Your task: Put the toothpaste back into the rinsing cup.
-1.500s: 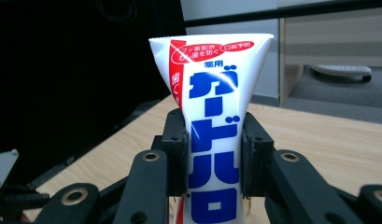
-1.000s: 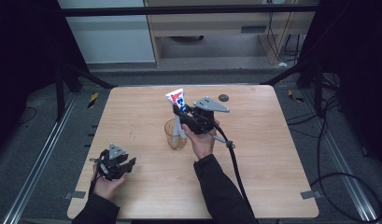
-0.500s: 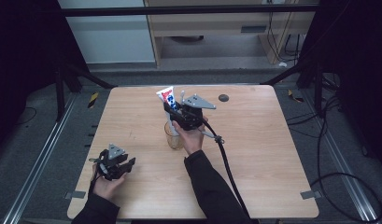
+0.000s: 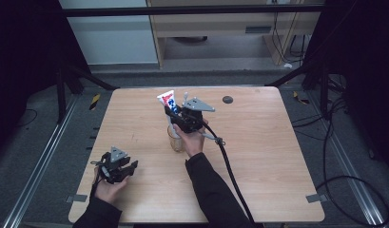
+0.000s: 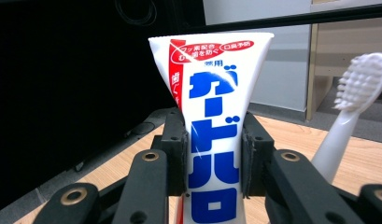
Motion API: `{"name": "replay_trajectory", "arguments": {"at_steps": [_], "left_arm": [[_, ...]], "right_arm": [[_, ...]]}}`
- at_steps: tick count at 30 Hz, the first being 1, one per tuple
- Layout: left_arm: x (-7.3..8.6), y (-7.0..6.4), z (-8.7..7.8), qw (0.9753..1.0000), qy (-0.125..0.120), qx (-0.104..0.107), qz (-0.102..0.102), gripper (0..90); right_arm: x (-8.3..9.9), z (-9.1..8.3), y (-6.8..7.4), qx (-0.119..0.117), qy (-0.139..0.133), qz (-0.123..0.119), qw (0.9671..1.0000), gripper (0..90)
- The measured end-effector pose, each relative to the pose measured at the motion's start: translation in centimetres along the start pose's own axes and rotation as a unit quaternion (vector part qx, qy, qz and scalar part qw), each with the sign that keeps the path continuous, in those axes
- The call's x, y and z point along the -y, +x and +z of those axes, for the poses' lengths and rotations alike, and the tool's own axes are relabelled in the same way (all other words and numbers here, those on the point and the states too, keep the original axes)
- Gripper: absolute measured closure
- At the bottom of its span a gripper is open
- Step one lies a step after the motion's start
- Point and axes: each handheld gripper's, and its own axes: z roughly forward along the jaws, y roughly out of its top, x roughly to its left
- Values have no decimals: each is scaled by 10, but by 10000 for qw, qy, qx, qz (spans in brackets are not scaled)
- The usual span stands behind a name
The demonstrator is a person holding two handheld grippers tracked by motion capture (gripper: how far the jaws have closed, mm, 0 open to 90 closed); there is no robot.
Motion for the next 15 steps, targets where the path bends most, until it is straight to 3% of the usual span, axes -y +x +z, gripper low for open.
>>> {"name": "replay_trajectory", "arguments": {"at_steps": [15], "left_arm": [[0,1,-1,10000,-6,-11,-3,615]], "right_arm": [[14,5,-1,139,144,-200,9996,684]]}}
